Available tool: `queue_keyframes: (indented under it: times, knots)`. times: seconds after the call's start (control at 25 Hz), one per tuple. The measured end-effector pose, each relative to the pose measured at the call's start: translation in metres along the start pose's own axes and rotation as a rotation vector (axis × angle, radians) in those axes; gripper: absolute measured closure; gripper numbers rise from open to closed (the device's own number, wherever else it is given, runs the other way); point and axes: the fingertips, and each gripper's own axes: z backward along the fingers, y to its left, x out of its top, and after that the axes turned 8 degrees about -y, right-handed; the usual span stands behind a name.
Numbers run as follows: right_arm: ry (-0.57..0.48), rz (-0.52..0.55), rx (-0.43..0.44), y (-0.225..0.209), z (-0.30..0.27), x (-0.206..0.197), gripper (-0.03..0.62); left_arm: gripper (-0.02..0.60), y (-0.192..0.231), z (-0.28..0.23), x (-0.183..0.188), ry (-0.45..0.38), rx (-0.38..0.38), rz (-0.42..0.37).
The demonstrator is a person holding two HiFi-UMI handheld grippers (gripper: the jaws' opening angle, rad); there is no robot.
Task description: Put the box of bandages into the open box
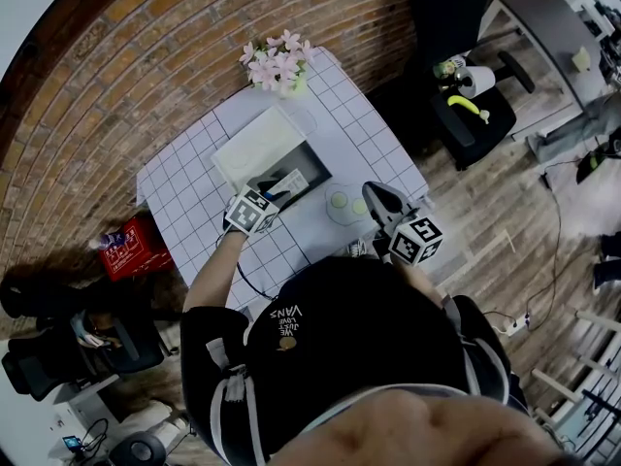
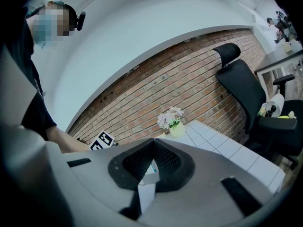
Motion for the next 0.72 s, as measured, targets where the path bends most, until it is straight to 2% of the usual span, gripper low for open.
queue_keyframes:
  times: [0.72]
  knots:
    - [0.007,-0.001,0.002,0.006,-0.003,-0.003,0.597,0.445,0.019,0.01,-0.002,-0.03,0.078,-0.028]
